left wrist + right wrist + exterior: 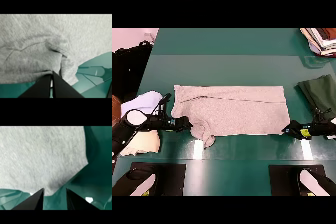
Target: Fold the shirts.
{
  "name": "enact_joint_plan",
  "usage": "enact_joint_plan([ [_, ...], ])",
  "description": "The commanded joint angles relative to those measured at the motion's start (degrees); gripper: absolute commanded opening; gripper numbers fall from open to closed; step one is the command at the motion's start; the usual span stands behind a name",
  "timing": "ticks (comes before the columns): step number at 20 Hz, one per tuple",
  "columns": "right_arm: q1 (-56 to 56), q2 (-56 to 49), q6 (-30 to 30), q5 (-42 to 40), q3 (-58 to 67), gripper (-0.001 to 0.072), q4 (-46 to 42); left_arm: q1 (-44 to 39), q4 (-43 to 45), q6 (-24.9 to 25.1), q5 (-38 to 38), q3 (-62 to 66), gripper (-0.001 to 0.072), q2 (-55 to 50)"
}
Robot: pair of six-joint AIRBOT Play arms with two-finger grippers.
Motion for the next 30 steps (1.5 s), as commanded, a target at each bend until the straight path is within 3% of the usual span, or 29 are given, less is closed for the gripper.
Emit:
enact_joint_plan([
  [1,0.00,-1.84,-0.17,-2.64,-0.85,0.0314,2.23,0.00,0.33,0.04,0.13,0.09,0.0022,0.04],
  [3,1.25,-4.63,-2.16,-2.36,-0.85,0.0290,3.96,0.00,0.35,0.07,-0.24,0.09,0.0022,0.04],
  [5,3.69,-6.54,-4.11,-1.81,0.13,0.0049,3.74,0.00,0.68,0.48,-0.92,0.24,0.0022,0.04],
  [6,4.70,-6.80,-4.13,-1.05,1.07,0.0012,3.39,0.00,2.16,0.46,-2.51,1.01,0.0021,0.11],
  [11,6.45,1.49,-3.93,12.00,8.96,0.0012,-4.92,0.00,12.35,0.46,-17.99,9.66,0.0020,0.42],
  [14,4.85,9.66,-3.19,19.71,12.13,0.0012,-9.05,0.00,12.44,0.50,-24.50,13.49,0.0020,0.42],
  [17,1.79,17.00,-1.46,21.31,13.53,0.0012,-10.08,0.00,12.41,0.46,-28.52,17.27,0.0021,0.42],
  [21,1.27,14.93,-1.51,19.19,18.67,0.0012,-10.08,0.00,12.81,0.48,-21.16,23.91,0.0021,0.22],
  [30,10.27,-17.49,-1.46,13.09,39.15,0.0012,-10.10,0.00,15.47,4.98,-1.05,31.17,0.0022,-18.38],
])
